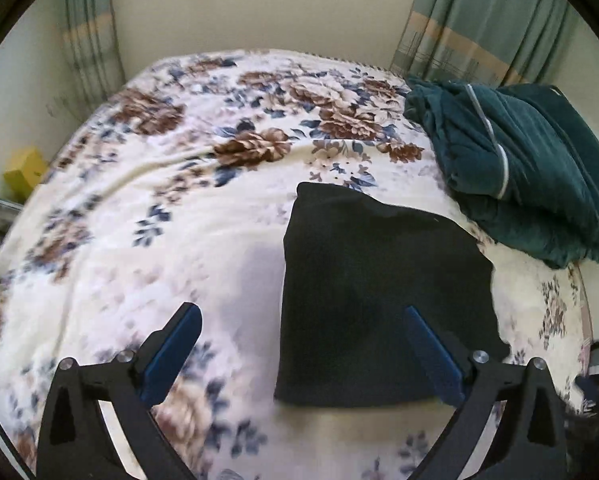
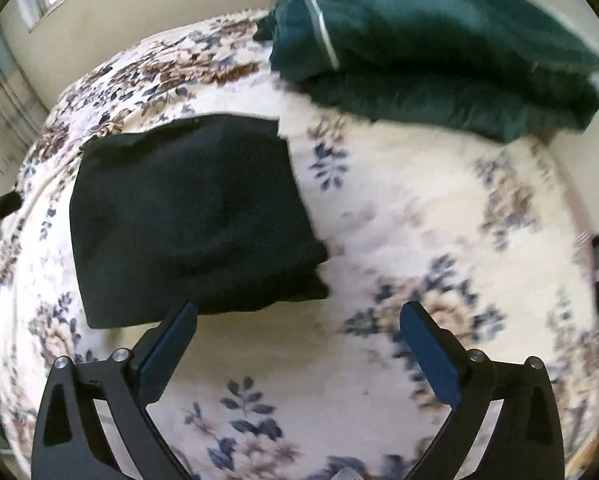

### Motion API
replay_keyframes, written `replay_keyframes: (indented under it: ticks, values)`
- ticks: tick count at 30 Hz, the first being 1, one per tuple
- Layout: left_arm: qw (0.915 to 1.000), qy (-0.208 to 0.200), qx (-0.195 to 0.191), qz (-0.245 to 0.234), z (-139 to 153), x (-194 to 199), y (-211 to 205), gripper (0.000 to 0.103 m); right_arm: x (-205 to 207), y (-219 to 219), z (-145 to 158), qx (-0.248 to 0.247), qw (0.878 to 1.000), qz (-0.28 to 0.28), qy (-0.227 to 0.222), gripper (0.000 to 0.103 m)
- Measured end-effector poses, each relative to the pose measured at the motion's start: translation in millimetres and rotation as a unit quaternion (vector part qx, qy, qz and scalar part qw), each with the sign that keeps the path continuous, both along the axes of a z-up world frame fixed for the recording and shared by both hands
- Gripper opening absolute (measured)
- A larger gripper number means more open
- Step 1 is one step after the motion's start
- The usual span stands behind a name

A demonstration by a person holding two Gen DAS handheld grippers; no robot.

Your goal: Fold small clothes

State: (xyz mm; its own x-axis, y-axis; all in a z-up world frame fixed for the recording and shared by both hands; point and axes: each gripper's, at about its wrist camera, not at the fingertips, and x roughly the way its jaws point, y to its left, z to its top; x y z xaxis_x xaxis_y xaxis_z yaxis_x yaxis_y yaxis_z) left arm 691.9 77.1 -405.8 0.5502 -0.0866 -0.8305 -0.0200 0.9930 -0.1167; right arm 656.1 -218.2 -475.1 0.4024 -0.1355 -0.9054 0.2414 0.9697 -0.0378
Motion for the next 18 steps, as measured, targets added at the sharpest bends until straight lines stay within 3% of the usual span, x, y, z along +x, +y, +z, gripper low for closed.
replay_keyframes:
  ticks: [5, 12, 18]
  values:
    - [0.9995, -0.022, 0.022, -0.003, 56.5, -59.4, -25.4, 0.103, -36.2, 11.8, 74.7, -0.049, 0.998, 0.006, -0.026, 0.103]
    - [0.9968, -0.061, 0.049, -0.017, 141.2, -143.5, -55.5, 0.103, -123.2, 14.0, 195.3, -0.066, 0.996, 0.012, -0.063, 0.103]
    - [0.9936, -0.096, 0.051, -0.028, 212.1, -208.9, -73.7, 0.103, -197.3, 14.0, 286.8, -0.078, 0.991, 0.024, -0.102, 0.103]
